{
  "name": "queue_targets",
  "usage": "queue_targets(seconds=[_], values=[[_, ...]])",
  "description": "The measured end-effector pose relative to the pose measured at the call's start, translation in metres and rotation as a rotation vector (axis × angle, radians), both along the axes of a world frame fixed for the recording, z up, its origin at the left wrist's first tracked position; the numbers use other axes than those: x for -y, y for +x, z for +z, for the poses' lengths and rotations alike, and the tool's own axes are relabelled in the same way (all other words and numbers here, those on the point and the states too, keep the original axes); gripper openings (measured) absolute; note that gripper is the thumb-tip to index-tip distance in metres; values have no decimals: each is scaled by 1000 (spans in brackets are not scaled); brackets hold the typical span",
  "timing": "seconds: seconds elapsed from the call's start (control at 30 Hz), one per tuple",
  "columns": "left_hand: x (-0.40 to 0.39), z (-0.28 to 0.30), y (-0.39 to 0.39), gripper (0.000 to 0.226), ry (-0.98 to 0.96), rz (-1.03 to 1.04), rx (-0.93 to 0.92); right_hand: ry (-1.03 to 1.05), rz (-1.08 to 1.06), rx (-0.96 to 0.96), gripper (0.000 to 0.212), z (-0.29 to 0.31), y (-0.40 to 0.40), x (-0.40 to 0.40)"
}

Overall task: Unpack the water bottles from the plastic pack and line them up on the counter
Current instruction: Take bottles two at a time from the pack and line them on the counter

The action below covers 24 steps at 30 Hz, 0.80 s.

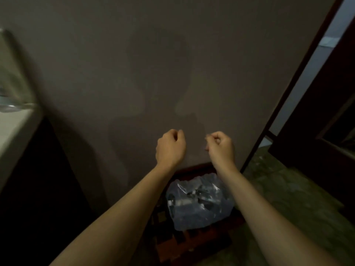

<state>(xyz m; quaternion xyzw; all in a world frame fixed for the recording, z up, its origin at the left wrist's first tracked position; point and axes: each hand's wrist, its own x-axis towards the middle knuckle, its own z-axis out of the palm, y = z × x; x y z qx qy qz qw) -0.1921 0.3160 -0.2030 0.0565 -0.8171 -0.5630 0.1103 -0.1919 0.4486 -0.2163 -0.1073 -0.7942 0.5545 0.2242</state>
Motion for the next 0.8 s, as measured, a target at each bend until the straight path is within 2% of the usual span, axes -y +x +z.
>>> queue_targets(seconds=[0.23, 0.43, 0.6, 0.7, 0.8], values=[[-89, -88, -76, 32, -29, -122, 244, 8, 7, 266, 20, -71, -62, -77], [-108, -163, -128, 32, -34, -124, 434, 36, 119, 532, 16, -134, -117, -112], [-120, -216, -142, 27, -20, -148, 570, 104, 328, 810, 24, -200, -139, -130], [-124, -245, -145, 33, -21, -144, 649, 123, 417, 920, 24, -242, -150, -136], [-125, -268, -146, 24, 6, -114, 731, 155, 513, 1009, 24, -284, -157, -142]])
